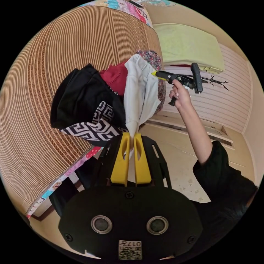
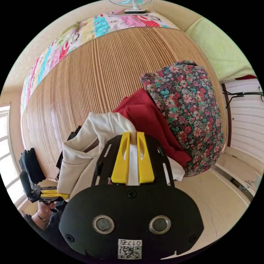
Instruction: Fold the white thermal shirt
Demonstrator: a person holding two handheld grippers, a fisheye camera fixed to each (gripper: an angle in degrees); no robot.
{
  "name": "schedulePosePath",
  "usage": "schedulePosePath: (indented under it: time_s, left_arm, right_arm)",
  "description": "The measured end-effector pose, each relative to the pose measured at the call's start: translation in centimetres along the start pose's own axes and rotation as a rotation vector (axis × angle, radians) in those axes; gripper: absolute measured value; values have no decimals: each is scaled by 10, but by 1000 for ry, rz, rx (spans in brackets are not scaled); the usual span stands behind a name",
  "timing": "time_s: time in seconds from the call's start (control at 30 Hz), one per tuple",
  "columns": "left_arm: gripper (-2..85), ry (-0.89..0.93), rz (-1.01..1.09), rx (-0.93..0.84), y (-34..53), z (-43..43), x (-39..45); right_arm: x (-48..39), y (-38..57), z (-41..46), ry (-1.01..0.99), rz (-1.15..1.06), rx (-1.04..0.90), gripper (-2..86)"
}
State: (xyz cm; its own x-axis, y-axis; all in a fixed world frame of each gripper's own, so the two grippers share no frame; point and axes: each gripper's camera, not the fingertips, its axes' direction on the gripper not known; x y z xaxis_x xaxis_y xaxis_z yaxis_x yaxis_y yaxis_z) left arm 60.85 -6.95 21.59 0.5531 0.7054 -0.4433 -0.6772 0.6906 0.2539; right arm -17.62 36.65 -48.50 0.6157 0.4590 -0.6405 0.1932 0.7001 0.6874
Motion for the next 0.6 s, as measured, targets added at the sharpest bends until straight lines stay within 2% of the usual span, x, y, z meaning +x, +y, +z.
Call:
schedulePosePath:
  time_s: [0.17, 0.23, 0.37, 0.47, 0.53, 0.6]
  left_arm:
    - [-6, 43, 165, -32, 56, -45, 38]
    - [-7, 64, 314, -48, 91, -78, 69]
    - [-8, 126, 463, 17, 146, -146, 107]
    - [-7, 201, 594, 155, 193, -223, 136]
    - [-7, 289, 682, 324, 233, -295, 156]
    - [-6, 308, 756, 474, 267, -348, 170]
  right_arm:
    - [3, 146, -127, 141, 66, 283, 27]
    - [17, 229, -187, 54, 156, 423, 24]
    - [20, 312, -264, -87, 195, 674, 19]
    - [-2, 348, -327, -176, 95, 914, 14]
    - [-20, 383, -373, -325, -8, 1155, 13]
    - [-31, 406, -400, -450, -99, 1285, 14]
